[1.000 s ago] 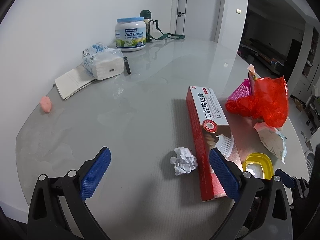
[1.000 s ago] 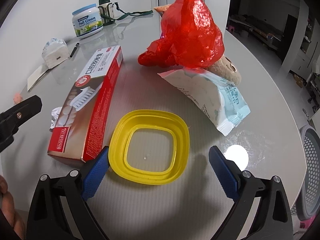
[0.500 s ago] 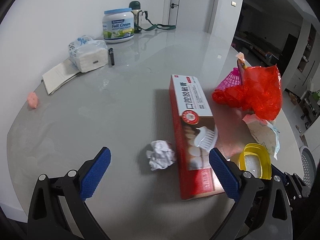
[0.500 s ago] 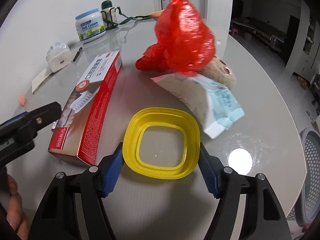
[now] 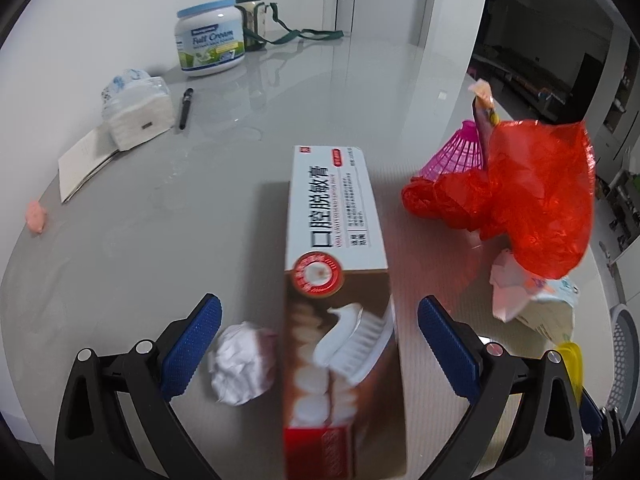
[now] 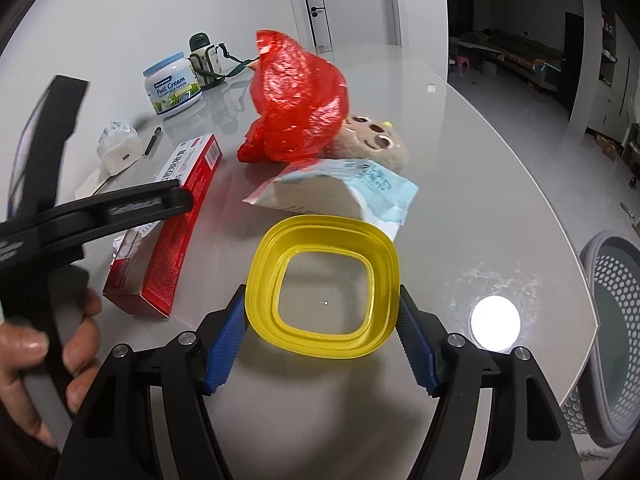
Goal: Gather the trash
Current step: 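Grasp the red toothpaste box with the left tool while the right grasps the yellow lid, then carry the box with the left tool while the right carries the lid to the basket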
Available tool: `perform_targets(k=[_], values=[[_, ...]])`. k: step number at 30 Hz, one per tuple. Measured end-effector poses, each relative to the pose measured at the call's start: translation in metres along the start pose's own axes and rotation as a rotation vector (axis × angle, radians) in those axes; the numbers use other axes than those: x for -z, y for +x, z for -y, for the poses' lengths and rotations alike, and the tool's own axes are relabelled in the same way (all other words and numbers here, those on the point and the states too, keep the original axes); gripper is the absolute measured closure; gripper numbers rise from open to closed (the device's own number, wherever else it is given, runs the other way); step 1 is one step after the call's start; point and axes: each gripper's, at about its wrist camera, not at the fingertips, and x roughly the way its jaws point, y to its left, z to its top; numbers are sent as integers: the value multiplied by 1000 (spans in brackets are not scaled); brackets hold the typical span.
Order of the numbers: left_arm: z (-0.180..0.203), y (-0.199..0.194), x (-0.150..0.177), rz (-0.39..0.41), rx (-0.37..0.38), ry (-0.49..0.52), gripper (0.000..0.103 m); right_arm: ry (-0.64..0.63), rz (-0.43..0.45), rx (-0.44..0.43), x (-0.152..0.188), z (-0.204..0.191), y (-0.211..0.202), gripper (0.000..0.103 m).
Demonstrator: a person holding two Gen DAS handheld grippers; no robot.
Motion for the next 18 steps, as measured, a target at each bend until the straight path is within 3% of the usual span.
perform_targets(k=[3, 6, 9, 18], values=[[8, 8, -2, -12, 5, 13, 12, 12, -4, -6, 2, 8, -1, 35], [13, 13, -3, -35, 15, 29, 36, 24, -7, -11, 4, 14, -2, 35], [13, 14, -3, -35, 20, 29, 50, 30, -7, -15, 4, 17, -2, 35], [4, -2, 0, -20, 57, 22, 52, 34, -4, -32, 6, 14, -6, 35]])
